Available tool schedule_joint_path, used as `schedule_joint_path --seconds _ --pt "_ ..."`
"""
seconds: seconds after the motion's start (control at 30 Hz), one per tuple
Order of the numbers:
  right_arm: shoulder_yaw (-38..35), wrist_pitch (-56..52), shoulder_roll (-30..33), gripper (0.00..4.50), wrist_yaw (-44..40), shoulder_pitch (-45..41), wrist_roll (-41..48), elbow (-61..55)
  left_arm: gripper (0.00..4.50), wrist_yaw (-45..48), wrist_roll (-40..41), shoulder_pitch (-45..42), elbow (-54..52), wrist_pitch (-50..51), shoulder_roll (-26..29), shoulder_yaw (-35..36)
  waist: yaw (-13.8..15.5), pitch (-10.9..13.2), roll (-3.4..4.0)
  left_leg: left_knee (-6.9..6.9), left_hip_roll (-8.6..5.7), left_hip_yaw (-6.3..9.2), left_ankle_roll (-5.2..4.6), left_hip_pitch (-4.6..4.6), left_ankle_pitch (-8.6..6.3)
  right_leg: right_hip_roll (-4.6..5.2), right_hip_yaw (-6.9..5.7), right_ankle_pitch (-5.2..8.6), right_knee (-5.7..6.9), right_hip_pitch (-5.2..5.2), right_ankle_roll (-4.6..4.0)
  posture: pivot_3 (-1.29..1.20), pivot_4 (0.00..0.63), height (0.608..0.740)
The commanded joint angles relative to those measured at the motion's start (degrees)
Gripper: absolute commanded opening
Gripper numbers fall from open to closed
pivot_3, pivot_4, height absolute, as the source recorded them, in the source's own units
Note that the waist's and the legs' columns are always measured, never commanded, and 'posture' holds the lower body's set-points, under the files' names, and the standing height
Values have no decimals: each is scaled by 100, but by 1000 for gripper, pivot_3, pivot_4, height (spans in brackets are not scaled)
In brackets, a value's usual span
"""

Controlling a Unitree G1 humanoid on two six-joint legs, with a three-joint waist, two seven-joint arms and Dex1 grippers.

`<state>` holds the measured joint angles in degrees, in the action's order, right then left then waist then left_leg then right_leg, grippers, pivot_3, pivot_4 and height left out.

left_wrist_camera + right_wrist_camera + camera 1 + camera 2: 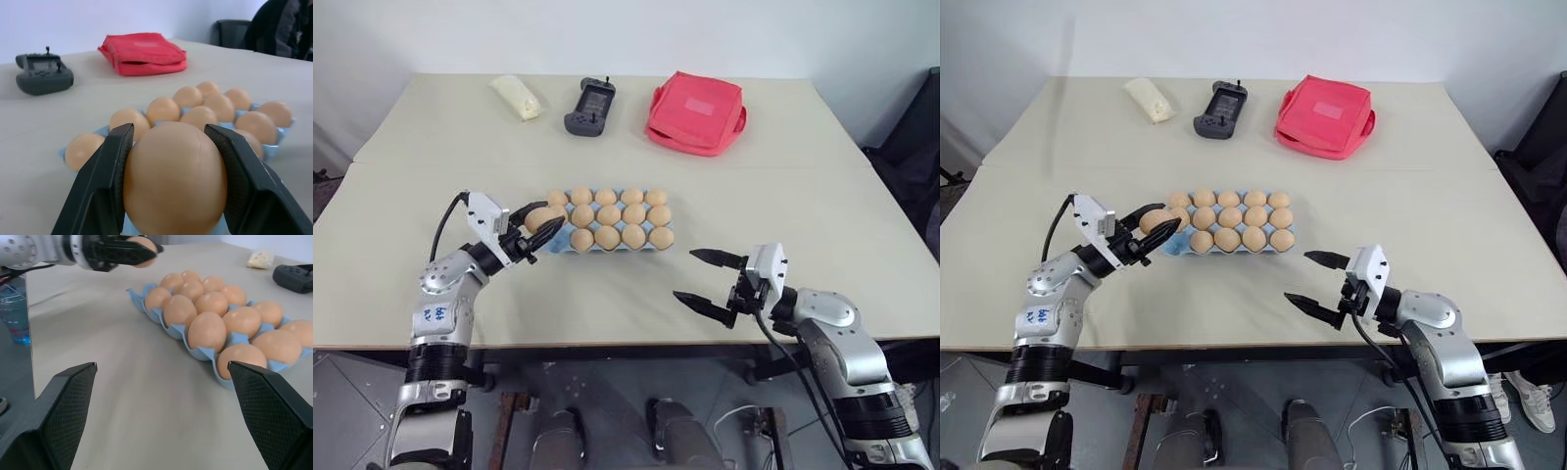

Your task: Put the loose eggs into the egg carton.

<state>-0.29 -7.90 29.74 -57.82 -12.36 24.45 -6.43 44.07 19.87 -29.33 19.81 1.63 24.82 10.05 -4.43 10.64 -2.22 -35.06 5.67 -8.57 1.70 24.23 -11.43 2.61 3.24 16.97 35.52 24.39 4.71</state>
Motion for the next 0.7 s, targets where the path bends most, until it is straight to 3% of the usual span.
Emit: schedule_joint_path --seconds 0.03,0.13,0.3,0.5,0.7 --pt "-86 43 -8 4500 12 -56 88 -93 3314 199 -75 -126 29 -179 -17 -160 6 0 0 0 0 -2 1 0 -4 0 0 1 0 0 -1 0 150 740" --pt "-157 41 36 4500 27 22 115 -170 4163 329 74 172 -415 31 280 -18 -25 0 0 2 7 -7 7 1 -13 -8 1 1 1 6 1 0 150 740" --pt "-242 46 92 4500 21 39 148 -158 4163 744 302 946 -956 319 1150 455 -50 0 0 9 31 -2 19 -4 -18 -32 0 -2 23 20 16 0 150 740" --pt "-306 123 192 4500 -114 -153 109 172 4163 1200 239 1867 -861 224 2140 995 -56 0 1 7 29 -2 32 -8 -25 -2 2 24 20 19 -27 0 150 740" --pt "-328 316 250 4500 -272 -441 4 650 4163 1075 226 2181 -1003 21 2142 1129 -36 0 0 46 14 -5 21 -5 -30 65 -9 19 -14 16 -37 0 150 740"
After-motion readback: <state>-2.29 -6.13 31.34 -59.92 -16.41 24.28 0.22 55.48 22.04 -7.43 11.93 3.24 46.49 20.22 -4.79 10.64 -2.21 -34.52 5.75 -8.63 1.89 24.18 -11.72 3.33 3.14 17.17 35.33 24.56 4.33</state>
